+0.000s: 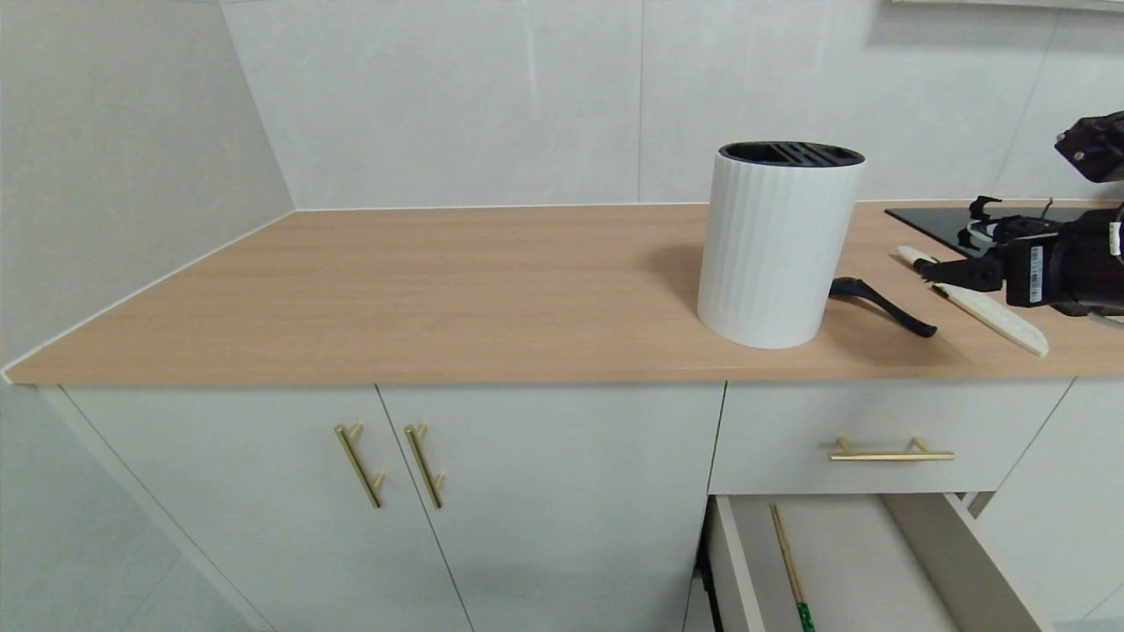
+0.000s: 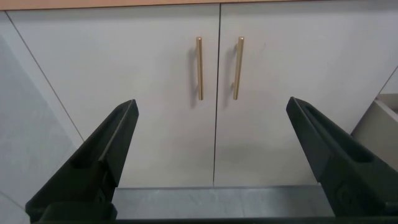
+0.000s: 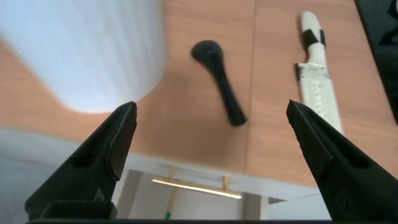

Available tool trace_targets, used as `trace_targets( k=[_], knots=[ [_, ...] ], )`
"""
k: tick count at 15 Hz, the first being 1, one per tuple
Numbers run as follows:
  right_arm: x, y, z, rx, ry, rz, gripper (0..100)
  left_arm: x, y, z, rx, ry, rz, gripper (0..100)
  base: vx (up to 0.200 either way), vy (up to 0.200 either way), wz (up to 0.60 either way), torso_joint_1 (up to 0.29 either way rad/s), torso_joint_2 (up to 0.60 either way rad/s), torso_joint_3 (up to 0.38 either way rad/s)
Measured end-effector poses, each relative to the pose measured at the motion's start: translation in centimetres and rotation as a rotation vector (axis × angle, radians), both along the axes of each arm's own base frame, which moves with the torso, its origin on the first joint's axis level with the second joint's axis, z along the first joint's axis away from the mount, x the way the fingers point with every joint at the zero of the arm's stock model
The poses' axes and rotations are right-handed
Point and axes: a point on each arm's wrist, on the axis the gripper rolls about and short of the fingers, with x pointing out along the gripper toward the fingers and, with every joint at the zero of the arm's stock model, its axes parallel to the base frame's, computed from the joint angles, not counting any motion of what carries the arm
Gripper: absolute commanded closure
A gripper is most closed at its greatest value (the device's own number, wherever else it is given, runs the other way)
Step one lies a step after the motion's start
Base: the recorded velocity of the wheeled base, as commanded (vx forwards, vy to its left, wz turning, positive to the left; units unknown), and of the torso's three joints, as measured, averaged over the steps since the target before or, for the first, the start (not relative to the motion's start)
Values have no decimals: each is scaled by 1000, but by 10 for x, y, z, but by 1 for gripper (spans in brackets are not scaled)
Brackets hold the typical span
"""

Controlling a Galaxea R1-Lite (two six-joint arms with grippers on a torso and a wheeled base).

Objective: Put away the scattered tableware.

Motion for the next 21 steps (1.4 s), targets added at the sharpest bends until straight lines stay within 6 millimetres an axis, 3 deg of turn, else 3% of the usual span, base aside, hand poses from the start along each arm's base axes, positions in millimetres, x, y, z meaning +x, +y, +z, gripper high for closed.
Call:
trace_targets(
  k=[4, 12, 15, 18, 19, 21],
  knots=[
    [42, -9, -3, 45, 90, 87, 0, 0, 0, 0, 0, 0, 1, 0, 0, 0, 0, 0, 0, 0],
    [122, -29, -60, 29, 114, 108, 0, 0, 0, 0, 0, 0, 0, 0, 0, 0, 0, 0, 0, 0],
    [134, -37, -78, 61, 142, 146, 0, 0, 0, 0, 0, 0, 1, 0, 0, 0, 0, 0, 0, 0],
    [137, -40, -84, 66, 150, 143, 0, 0, 0, 0, 0, 0, 0, 0, 0, 0, 0, 0, 0, 0],
    [138, -40, -85, 67, 152, 142, 100, 0, 0, 0, 0, 0, 0, 0, 0, 0, 0, 0, 0, 0],
    [138, -41, -87, 67, 156, 139, 100, 0, 0, 0, 0, 0, 0, 0, 0, 0, 0, 0, 0, 0]
  ],
)
